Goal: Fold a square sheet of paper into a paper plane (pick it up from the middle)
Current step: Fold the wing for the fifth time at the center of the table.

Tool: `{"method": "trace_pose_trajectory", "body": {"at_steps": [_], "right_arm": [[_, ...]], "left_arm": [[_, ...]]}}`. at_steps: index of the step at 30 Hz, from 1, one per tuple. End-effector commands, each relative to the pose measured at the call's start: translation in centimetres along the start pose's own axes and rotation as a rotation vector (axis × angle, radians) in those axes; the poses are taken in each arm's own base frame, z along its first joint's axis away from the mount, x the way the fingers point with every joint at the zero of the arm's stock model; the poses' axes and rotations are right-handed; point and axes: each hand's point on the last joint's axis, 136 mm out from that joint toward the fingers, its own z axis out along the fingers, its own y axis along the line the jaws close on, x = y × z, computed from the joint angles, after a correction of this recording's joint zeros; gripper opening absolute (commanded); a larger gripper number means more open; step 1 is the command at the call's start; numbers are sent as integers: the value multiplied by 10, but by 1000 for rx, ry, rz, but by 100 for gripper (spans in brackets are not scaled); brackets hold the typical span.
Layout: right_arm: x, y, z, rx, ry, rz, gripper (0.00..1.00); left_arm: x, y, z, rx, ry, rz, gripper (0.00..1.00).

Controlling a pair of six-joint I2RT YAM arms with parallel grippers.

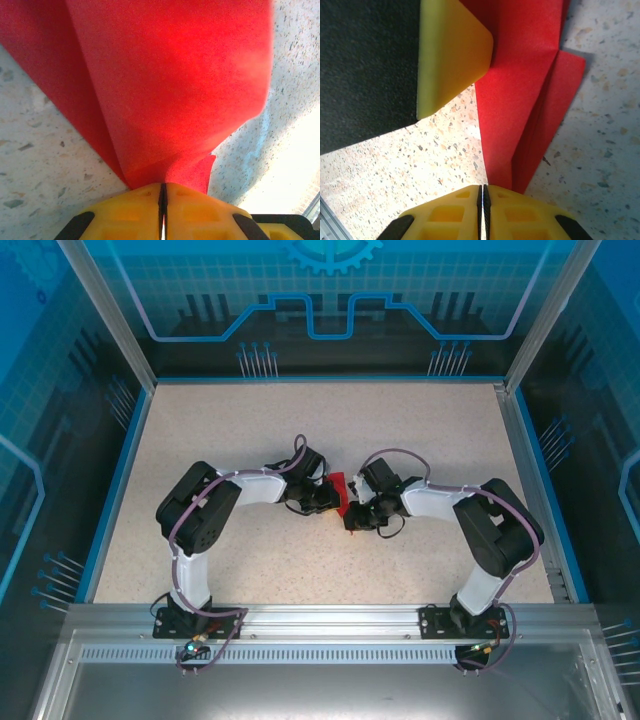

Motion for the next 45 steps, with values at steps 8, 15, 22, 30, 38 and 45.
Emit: {"method": "trace_pose_trajectory", "body": {"at_steps": [8,15,22,30,38,45], "right_arm": [[46,-26,7,82,134,52,12],[63,-31,4,89,155,67,11],[75,-31,-4,73,155,75,11],[74,-27,-11,72,144,62,11],[22,13,-38,-28,-63,-31,12],[3,16,-13,-30,-28,-29,11]], "left_arm": [[15,45,14,-170,46,-54,14],[14,50,14,-193,45,-62,13],[15,51,16,-199,48,-66,13],[15,49,17,-190,53,-63,13],[16,46,16,-170,59,-56,13],[17,44,16,-167,61,-58,13]]}}
